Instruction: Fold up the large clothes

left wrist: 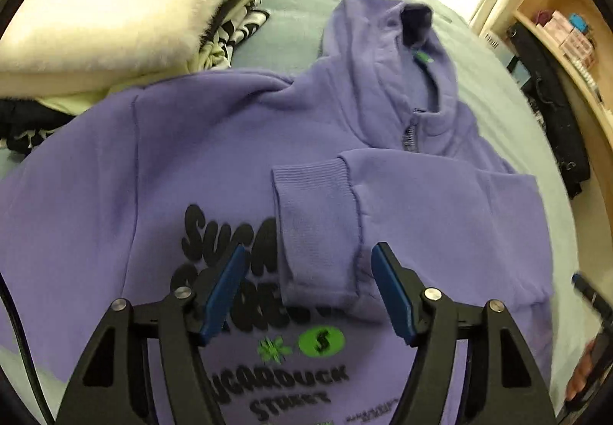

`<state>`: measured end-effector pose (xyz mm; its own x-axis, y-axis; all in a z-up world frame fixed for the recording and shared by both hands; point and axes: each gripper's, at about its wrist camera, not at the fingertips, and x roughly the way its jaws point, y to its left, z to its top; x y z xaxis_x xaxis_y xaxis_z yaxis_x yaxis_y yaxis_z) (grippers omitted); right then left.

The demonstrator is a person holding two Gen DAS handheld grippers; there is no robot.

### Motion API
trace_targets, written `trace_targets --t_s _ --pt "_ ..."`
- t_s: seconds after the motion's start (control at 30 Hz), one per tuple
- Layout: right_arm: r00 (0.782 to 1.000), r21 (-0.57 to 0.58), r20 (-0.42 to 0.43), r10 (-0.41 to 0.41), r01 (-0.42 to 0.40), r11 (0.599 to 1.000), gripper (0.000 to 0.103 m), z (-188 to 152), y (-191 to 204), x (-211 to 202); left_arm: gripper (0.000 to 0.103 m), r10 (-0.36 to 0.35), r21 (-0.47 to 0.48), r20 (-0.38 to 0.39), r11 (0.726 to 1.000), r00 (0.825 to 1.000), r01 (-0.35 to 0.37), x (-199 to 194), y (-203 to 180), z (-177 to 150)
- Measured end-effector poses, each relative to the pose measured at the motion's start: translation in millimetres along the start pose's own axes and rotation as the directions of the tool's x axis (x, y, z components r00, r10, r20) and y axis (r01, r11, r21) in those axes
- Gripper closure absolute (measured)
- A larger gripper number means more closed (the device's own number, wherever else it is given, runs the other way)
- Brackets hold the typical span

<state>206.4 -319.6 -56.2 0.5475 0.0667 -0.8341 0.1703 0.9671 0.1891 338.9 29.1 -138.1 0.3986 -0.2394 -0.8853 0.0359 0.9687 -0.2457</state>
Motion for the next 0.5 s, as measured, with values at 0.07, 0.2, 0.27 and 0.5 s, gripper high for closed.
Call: trace_targets --t_s 0.07,0.2,0.27,0.5 --pt "1.0 0.028 -0.017 -0.009 0.01 1.0 0.025 21.0 -5.2 19.6 0.039 -0.001 -0.002 -0.029 1.0 1.0 0.001 9.9 2.2 4.5" --pt "0.996 0.054 -0.049 -0.068 0.071 0.996 0.025 58.5 -13.2 65.1 0.076 -0.019 0.02 -0.016 1.0 1.0 0.019 13.6 -3.6 10.6" --pt "0.994 0.062 -0.083 -0.077 0.082 0.995 0.026 64.4 -16.3 82.9 0.09 -0.02 0.038 -0.008 0.999 1.0 0.02 11.9 -15.0 14.0" --pt "0.989 0.005 -0.044 -0.14 0.14 0.99 0.092 57.8 -25.4 97.6 0.09 0.087 0.159 0.057 0.983 0.995 -0.095 12.7 -39.9 13.5"
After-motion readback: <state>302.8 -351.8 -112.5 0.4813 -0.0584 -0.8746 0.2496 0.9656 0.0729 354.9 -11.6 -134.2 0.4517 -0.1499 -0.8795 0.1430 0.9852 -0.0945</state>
